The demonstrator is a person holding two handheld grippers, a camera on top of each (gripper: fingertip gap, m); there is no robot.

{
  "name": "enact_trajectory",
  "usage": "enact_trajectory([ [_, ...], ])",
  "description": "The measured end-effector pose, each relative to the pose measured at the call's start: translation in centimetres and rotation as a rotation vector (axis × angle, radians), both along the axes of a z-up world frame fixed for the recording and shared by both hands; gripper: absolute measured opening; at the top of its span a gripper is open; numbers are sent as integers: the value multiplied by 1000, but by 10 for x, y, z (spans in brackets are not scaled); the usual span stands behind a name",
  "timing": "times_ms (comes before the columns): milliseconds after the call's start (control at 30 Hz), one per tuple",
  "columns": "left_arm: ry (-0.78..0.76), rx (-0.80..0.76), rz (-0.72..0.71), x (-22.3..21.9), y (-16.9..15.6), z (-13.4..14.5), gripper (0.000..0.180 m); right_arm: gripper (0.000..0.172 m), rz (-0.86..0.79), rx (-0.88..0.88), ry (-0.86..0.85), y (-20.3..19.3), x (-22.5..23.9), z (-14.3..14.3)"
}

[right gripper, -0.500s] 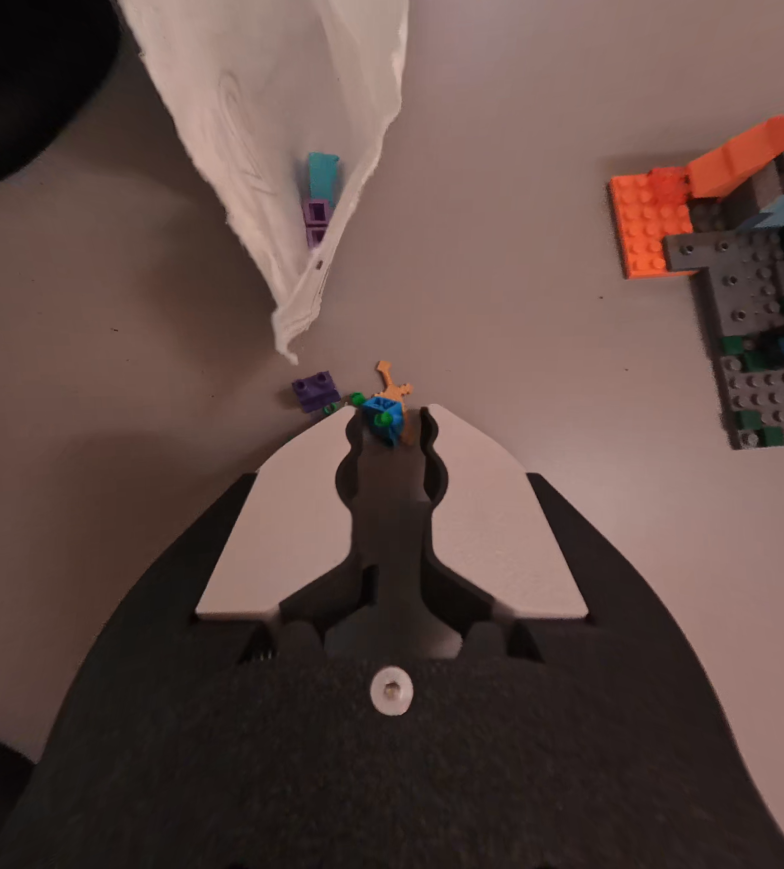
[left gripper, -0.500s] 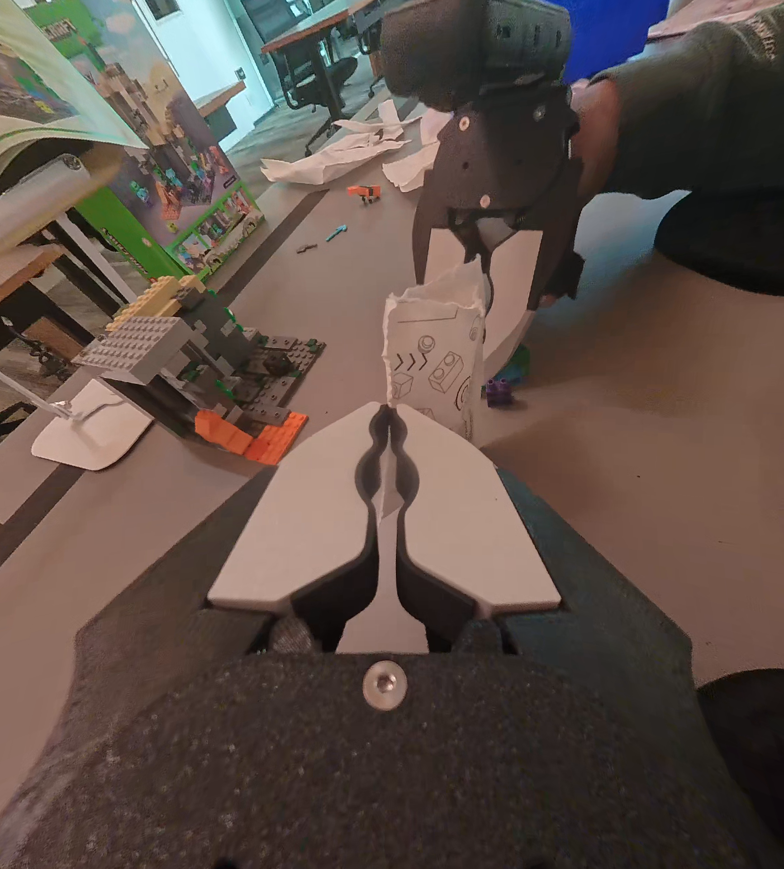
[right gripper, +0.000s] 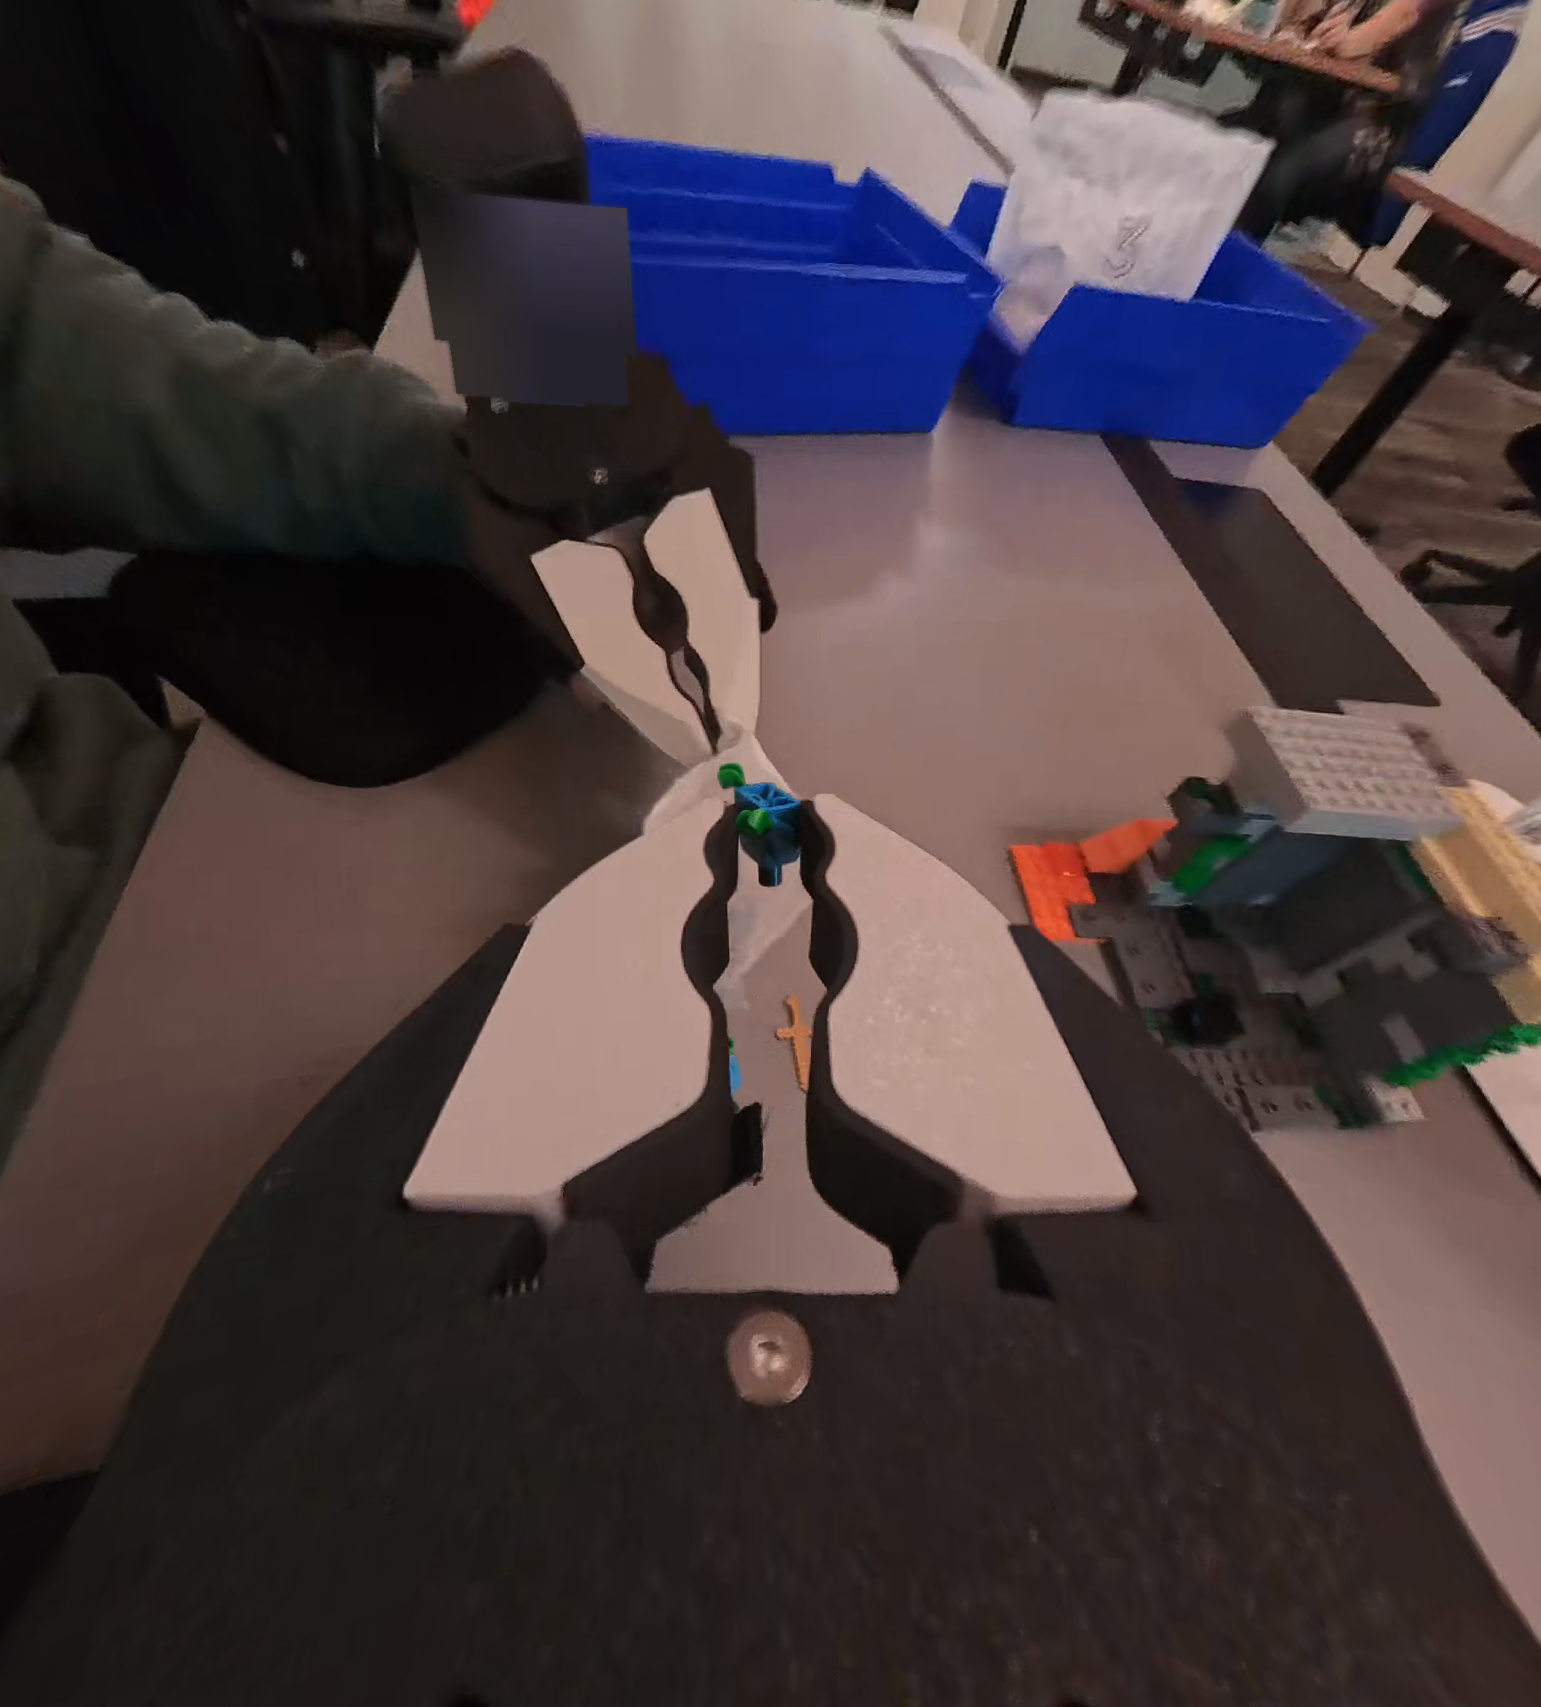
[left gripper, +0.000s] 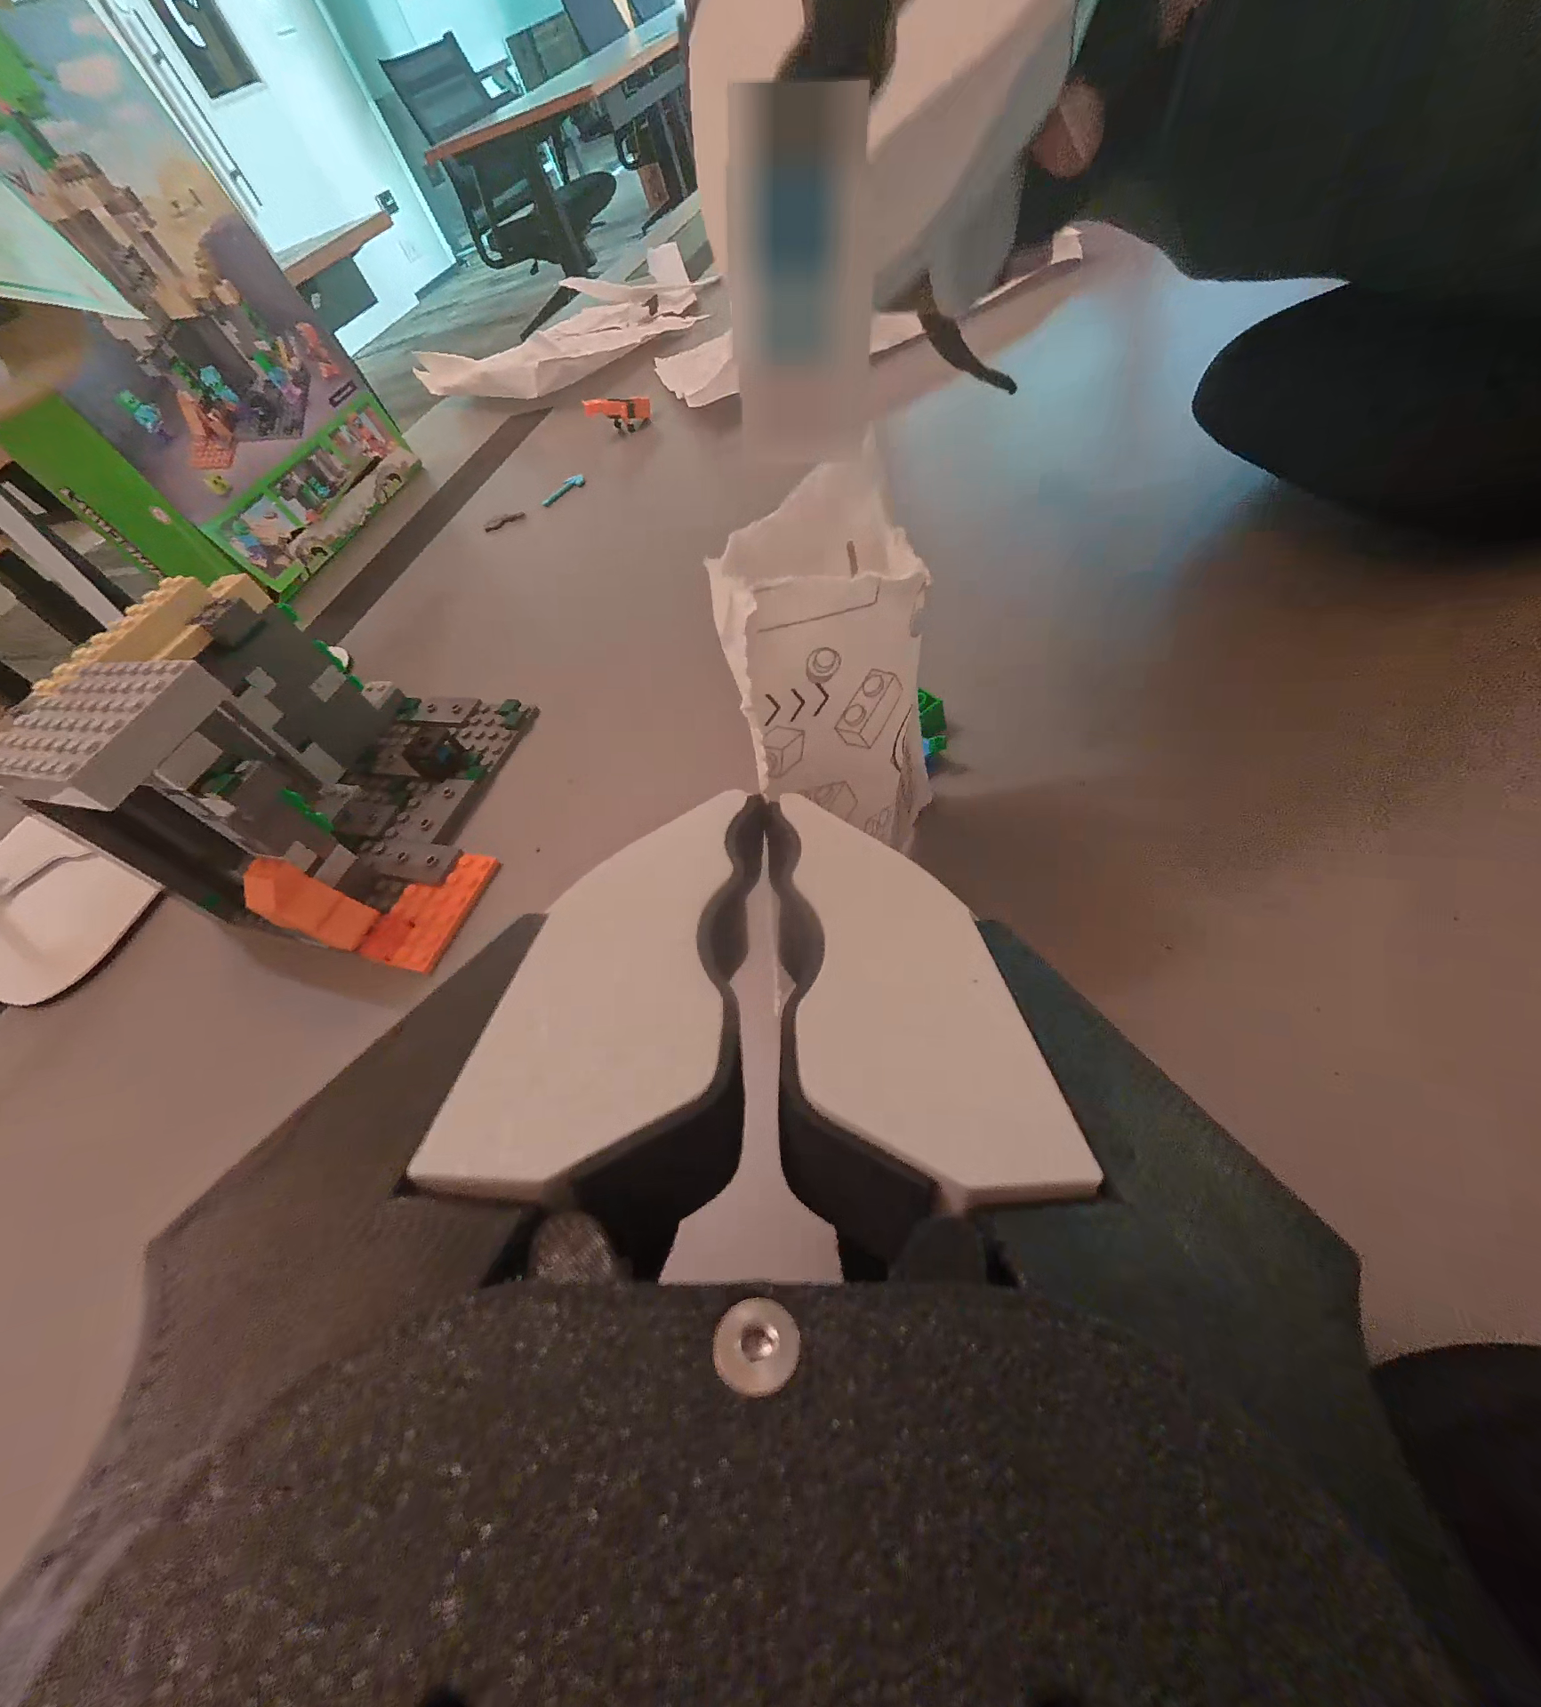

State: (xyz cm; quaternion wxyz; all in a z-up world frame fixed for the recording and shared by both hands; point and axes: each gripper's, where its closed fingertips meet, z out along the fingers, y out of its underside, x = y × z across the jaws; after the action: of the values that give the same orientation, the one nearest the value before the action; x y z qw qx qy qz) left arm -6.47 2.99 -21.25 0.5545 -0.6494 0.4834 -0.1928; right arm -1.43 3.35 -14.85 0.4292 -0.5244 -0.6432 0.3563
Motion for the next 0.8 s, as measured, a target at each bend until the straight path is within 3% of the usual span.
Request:
enact_trajectory([
  [133,19,-1,4,1,0,-5,1,23,6,31,-129,-3,-15,-33],
  [300,20,-21,14,-3,1,-8,1,31,-9,-51,-97,7,-4,-31],
  [467,41,-21,28,-11,3,-10,1,37,18,-105,-321,7,20,-73],
  [567,54,-20,38,-17,3,-12,1,41,50,-131,-363,1,22,-83],
  [800,59,-24,36,-23,2,-14,1,41,40,-49,-557,1,19,-126],
])
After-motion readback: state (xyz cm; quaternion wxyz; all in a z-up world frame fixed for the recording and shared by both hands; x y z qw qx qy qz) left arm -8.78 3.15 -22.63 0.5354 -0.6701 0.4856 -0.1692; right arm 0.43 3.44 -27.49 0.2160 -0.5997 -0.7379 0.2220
